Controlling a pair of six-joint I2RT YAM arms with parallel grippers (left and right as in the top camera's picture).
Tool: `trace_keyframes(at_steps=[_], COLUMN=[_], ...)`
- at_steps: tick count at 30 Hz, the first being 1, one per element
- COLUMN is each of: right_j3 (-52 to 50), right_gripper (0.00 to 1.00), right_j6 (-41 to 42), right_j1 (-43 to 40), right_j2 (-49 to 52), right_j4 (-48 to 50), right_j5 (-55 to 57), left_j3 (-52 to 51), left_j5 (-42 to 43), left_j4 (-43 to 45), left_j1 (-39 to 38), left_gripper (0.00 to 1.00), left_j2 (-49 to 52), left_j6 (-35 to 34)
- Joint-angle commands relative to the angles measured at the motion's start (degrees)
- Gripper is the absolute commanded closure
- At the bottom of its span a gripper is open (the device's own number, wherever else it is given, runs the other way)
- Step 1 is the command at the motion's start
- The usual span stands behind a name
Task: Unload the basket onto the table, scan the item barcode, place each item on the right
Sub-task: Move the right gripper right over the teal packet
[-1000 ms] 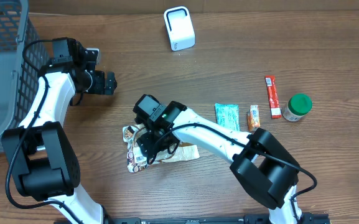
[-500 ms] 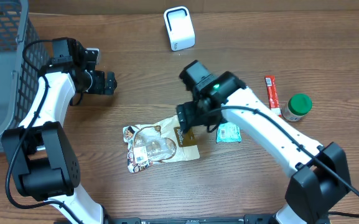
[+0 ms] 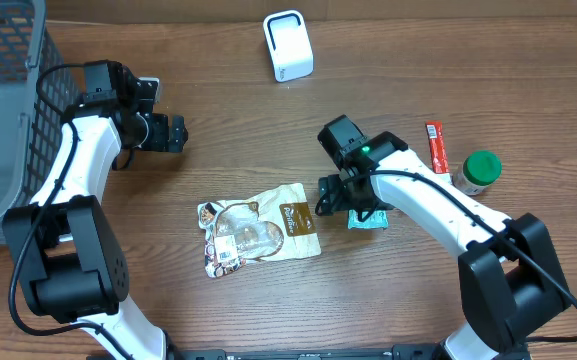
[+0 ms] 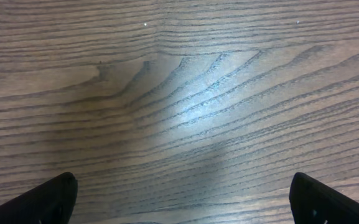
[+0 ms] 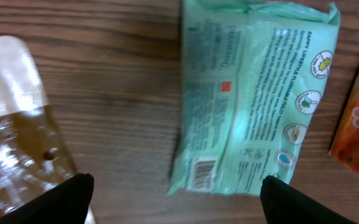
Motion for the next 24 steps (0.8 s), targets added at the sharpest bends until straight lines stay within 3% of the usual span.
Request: trace_keyframes(at_steps=[1, 18, 24], right_j3=[-2.4, -3.1, -6.3], right_gripper=[0.12, 0.08, 0.02], right_j6=[0.3, 0.5, 0.5], right_j1=[-1.5, -3.7, -3.7], right_j2=[0.0, 0.0, 0.0], right_j4=[2.2, 6.7, 10.6], right_j5=[1.8, 6.6, 6.3], left_j3=[1.3, 1.3, 1.3], left_j5=[0.2, 0.2, 0.2], left_j4=[0.0, 0.0, 0.0], left_j1=[-0.4, -0.4, -0.4], left_gripper=[0.0, 0.0, 0.0], left_j2=[-1.9, -1.9, -1.9], left_j6=[0.4, 0.4, 0.4])
